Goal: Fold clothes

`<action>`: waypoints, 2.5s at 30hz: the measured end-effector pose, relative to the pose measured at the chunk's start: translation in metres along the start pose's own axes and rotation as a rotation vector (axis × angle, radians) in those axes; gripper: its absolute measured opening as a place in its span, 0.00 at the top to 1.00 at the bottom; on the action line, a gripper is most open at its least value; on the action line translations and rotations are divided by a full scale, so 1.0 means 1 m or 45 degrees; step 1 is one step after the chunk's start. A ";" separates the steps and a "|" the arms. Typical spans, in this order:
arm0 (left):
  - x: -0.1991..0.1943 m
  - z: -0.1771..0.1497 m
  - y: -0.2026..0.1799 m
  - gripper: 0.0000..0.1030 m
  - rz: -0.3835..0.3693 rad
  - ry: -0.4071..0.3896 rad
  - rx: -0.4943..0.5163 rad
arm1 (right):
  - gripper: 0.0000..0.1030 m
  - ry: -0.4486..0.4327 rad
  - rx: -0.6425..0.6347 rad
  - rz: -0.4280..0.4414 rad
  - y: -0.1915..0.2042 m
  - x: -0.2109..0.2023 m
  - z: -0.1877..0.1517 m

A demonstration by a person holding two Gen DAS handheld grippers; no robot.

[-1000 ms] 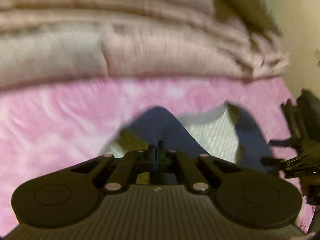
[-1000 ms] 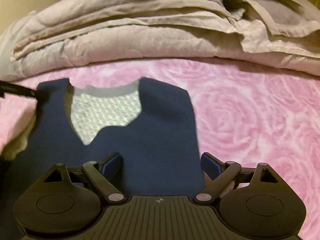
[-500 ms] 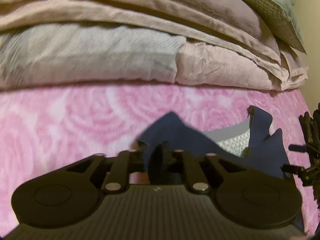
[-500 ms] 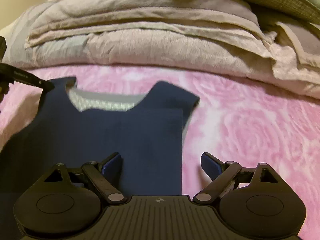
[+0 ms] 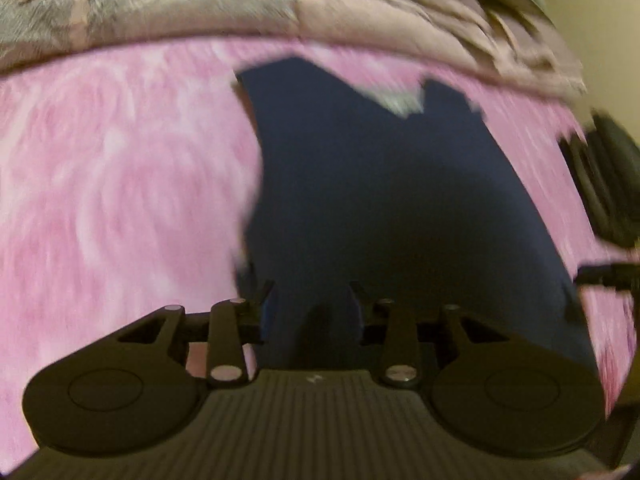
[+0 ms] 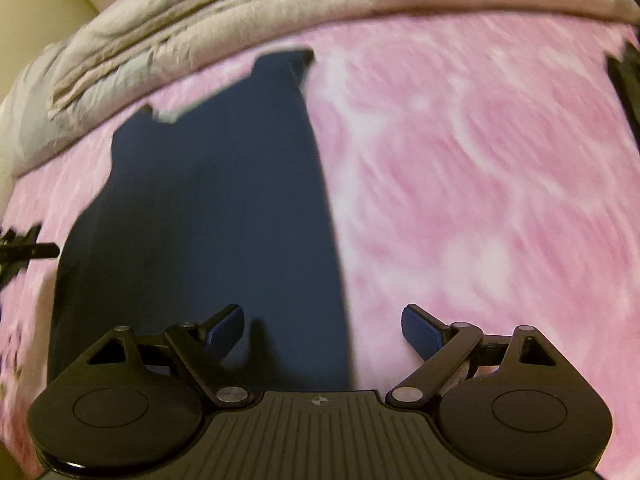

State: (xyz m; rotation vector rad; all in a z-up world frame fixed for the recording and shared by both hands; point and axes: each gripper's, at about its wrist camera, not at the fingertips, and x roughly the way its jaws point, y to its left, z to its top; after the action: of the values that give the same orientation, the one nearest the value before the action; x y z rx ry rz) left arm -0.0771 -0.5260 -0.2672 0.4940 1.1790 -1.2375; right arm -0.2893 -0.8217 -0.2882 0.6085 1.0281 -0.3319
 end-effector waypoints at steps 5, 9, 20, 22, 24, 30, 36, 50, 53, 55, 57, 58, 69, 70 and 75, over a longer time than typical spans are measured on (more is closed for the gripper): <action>-0.036 -0.091 -0.030 0.68 -0.021 0.100 -0.061 | 0.14 0.115 0.057 0.089 -0.029 -0.040 -0.067; -0.055 -0.157 -0.043 0.64 -0.018 0.177 -0.158 | 0.20 0.212 0.099 0.181 -0.036 -0.055 -0.121; -0.061 -0.240 -0.059 0.63 0.005 0.202 -0.160 | 0.30 0.114 0.177 0.146 -0.009 -0.063 -0.198; -0.065 -0.249 -0.053 1.00 -0.008 0.187 -0.180 | 0.30 0.082 0.164 0.110 -0.001 -0.066 -0.205; -0.072 -0.258 -0.047 0.99 -0.027 0.160 -0.203 | 0.30 0.076 0.134 0.083 0.004 -0.071 -0.211; -0.098 -0.277 0.000 0.99 -0.073 0.076 -0.364 | 0.30 0.022 0.146 0.080 0.024 -0.080 -0.220; -0.080 -0.277 -0.008 0.97 -0.078 0.106 -0.323 | 0.30 0.026 0.131 0.106 0.023 -0.069 -0.224; -0.088 -0.263 -0.021 1.00 -0.095 0.177 -0.206 | 0.97 0.034 0.531 0.352 -0.045 -0.076 -0.202; -0.113 -0.270 -0.018 1.00 -0.096 0.161 -0.197 | 0.98 0.052 0.439 0.339 -0.030 -0.122 -0.201; -0.125 -0.277 -0.014 1.00 -0.085 0.159 -0.209 | 0.97 0.100 0.350 0.286 -0.014 -0.139 -0.208; -0.116 -0.287 -0.006 1.00 -0.064 0.200 -0.254 | 0.97 0.172 0.256 0.209 0.006 -0.136 -0.221; -0.107 -0.292 -0.003 1.00 -0.059 0.224 -0.286 | 0.97 0.189 0.241 0.171 0.010 -0.129 -0.227; -0.133 -0.261 0.015 0.75 0.071 0.113 -0.237 | 0.25 0.117 0.170 -0.014 0.034 -0.131 -0.225; -0.134 -0.250 0.017 0.74 0.078 0.085 -0.230 | 0.25 0.097 0.174 -0.024 0.038 -0.133 -0.219; -0.128 -0.190 0.020 0.70 0.077 -0.007 -0.167 | 0.25 -0.002 0.104 -0.011 0.072 -0.129 -0.180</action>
State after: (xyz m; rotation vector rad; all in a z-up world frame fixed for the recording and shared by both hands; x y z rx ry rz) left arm -0.1233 -0.3036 -0.2321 0.4252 1.2228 -1.1019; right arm -0.4396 -0.6574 -0.2204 0.6770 1.0193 -0.3832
